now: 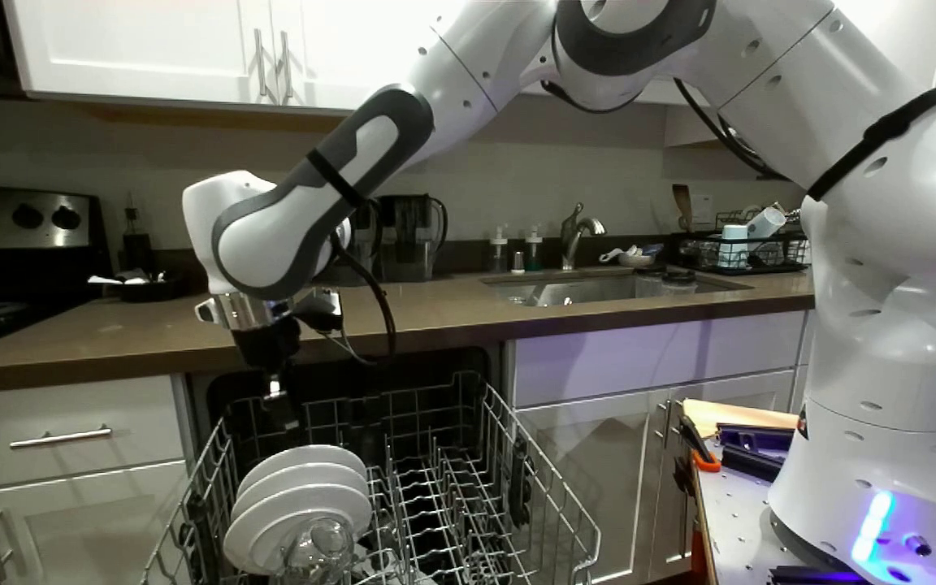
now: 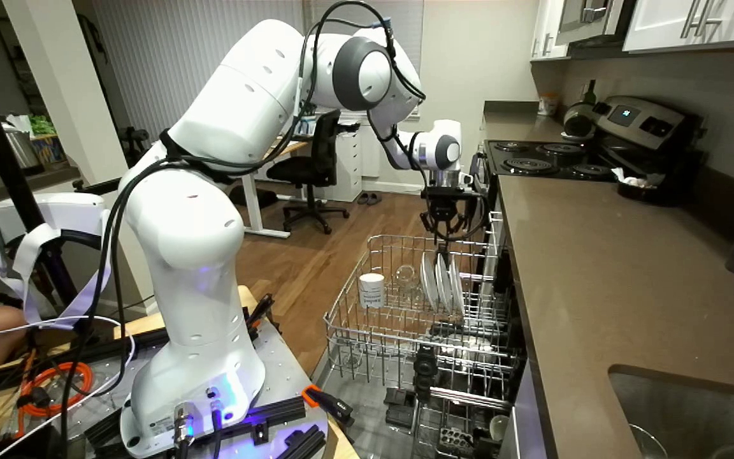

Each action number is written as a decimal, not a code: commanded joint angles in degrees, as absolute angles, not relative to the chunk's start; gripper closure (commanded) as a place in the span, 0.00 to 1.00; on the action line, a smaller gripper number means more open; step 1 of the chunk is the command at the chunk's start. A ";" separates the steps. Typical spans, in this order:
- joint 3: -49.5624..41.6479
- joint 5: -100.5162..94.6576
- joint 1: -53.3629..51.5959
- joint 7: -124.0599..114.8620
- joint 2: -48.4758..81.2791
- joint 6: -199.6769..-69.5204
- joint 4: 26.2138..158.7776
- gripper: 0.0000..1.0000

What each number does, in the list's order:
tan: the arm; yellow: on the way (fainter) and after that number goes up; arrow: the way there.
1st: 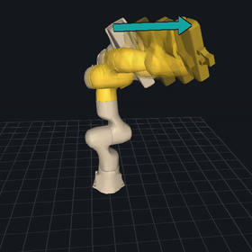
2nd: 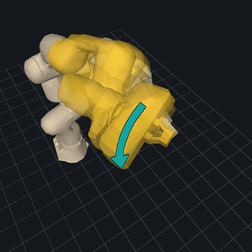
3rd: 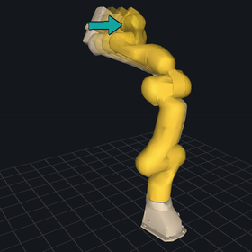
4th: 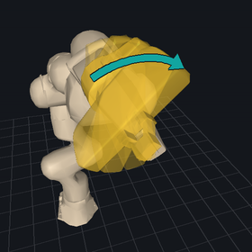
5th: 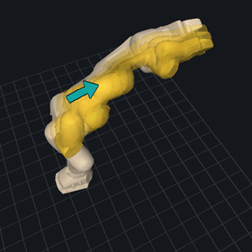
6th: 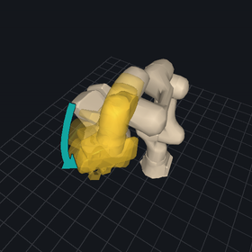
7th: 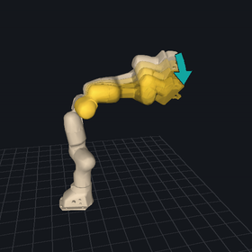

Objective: Put the white plate in the dishwasher

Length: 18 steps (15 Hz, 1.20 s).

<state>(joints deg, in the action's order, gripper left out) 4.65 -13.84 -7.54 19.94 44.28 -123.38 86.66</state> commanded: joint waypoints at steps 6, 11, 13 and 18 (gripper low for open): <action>2.10 -19.28 -9.17 13.05 31.52 -122.20 95.72 0.02; 2.71 -18.98 -8.81 11.26 23.87 -120.14 102.02 0.00; 3.08 -18.63 -8.52 11.12 21.03 -119.68 104.49 0.00; 3.68 -18.11 -7.85 12.66 19.99 -120.31 105.27 0.00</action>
<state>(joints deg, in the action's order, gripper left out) 2.96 -17.86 -8.47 12.83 19.91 -120.54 105.46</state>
